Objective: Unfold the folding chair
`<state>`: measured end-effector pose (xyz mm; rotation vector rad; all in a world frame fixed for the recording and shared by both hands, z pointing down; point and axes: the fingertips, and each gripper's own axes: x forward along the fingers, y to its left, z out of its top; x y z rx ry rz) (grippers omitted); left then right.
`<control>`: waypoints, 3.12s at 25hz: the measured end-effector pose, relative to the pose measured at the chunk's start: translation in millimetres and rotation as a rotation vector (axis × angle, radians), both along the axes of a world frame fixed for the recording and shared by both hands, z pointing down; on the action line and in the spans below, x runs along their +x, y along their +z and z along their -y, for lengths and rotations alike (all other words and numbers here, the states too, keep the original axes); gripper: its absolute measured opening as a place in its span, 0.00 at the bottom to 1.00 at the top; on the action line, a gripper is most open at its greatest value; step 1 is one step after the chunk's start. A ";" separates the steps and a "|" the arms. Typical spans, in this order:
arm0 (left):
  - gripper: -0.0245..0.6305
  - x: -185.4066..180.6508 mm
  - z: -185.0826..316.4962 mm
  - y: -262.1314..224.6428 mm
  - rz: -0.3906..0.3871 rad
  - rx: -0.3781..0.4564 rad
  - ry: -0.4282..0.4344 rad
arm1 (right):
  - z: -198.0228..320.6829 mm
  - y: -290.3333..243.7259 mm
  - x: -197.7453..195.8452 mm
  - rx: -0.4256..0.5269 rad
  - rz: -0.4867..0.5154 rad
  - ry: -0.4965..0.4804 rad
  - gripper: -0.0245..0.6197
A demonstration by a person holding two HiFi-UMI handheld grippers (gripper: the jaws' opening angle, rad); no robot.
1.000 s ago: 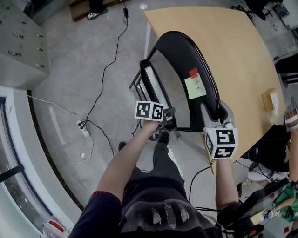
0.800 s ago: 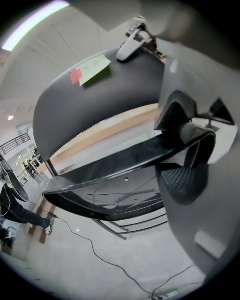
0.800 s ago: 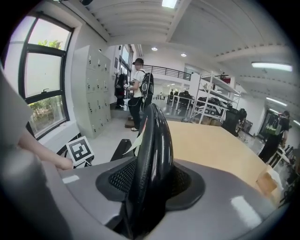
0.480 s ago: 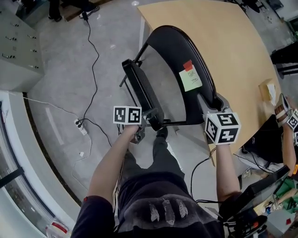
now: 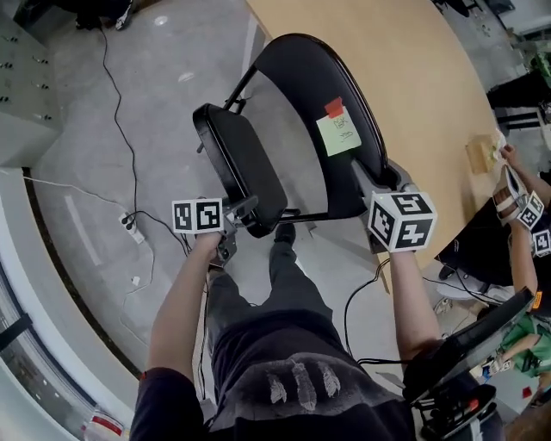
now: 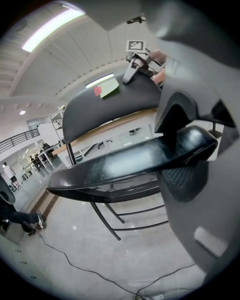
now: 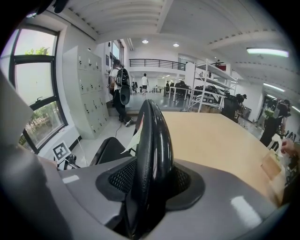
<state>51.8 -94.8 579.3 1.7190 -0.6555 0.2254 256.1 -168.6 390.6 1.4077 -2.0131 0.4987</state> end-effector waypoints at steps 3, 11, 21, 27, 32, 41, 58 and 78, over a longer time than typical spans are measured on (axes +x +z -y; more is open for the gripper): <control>0.31 -12.4 -7.1 12.3 -0.016 -0.023 -0.042 | -1.1 8.5 8.4 -0.024 0.010 0.011 0.31; 0.31 -80.6 -25.9 48.3 -0.025 -0.110 -0.185 | -1.6 23.4 -5.2 -0.035 0.039 0.020 0.31; 0.34 -143.7 -39.6 91.2 0.000 -0.147 -0.369 | -3.2 46.1 -16.4 -0.093 0.070 0.055 0.32; 0.37 -171.5 -50.5 117.7 -0.013 -0.155 -0.400 | -10.4 53.7 -28.4 -0.090 0.070 0.065 0.32; 0.38 -187.2 -52.8 134.6 -0.019 -0.143 -0.424 | -9.6 56.6 -38.7 -0.085 0.070 0.052 0.32; 0.41 -234.3 -55.1 182.7 -0.067 -0.115 -0.463 | -10.7 73.0 -75.6 -0.085 0.066 0.026 0.32; 0.46 -269.4 -55.5 232.9 -0.014 -0.114 -0.503 | -12.3 86.6 -118.4 -0.128 0.157 -0.039 0.23; 0.53 -279.4 -42.5 265.1 -0.061 -0.073 -0.480 | -10.7 105.8 -111.3 -0.208 0.258 0.023 0.20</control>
